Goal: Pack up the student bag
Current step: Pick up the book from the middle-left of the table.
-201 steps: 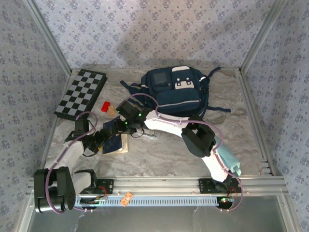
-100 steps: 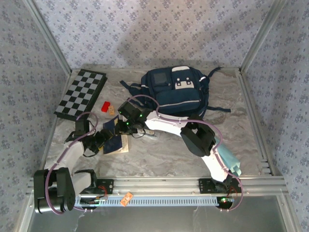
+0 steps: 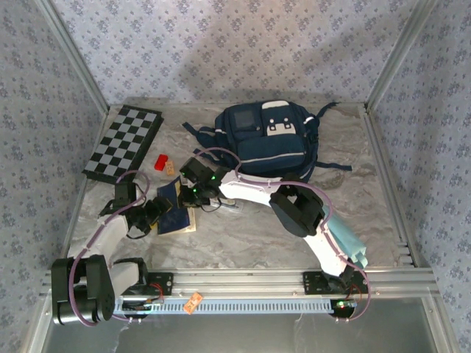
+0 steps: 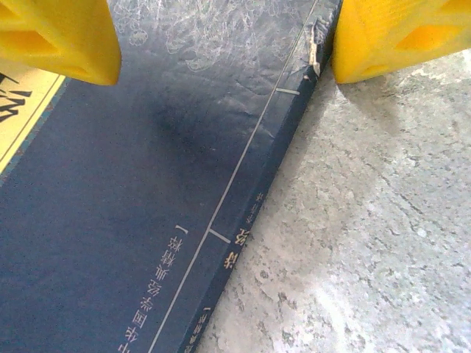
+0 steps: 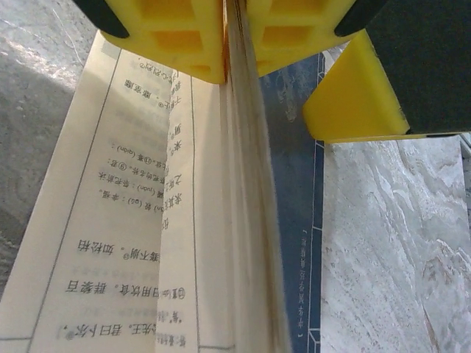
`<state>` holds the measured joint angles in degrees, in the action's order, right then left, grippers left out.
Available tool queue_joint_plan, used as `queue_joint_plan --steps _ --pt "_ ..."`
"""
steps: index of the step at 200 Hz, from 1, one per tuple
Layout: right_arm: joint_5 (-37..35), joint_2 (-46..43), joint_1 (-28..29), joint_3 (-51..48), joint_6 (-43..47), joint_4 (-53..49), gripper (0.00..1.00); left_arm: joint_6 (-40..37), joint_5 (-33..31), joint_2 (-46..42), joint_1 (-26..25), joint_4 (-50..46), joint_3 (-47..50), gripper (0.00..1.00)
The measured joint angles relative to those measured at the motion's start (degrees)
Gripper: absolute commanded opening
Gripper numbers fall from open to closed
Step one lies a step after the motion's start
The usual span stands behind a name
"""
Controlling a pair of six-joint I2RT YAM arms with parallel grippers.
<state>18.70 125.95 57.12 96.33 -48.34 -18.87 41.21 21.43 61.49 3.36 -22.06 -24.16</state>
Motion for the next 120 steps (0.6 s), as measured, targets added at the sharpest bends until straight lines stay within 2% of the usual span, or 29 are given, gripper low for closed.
queue_joint_plan --steps 33,71,120 --pt "0.8 -0.7 -0.1 0.0 0.9 0.3 0.0 0.0 0.1 0.0 0.5 -1.1 -0.7 0.78" --pt "2.2 -4.8 -0.3 0.0 1.2 0.3 0.0 -0.1 2.3 -2.5 5.1 -3.7 -4.4 0.82" --pt "6.1 -14.3 -3.3 -0.9 1.9 0.8 0.0 0.0 14.2 -3.8 16.2 -3.4 -7.2 0.86"
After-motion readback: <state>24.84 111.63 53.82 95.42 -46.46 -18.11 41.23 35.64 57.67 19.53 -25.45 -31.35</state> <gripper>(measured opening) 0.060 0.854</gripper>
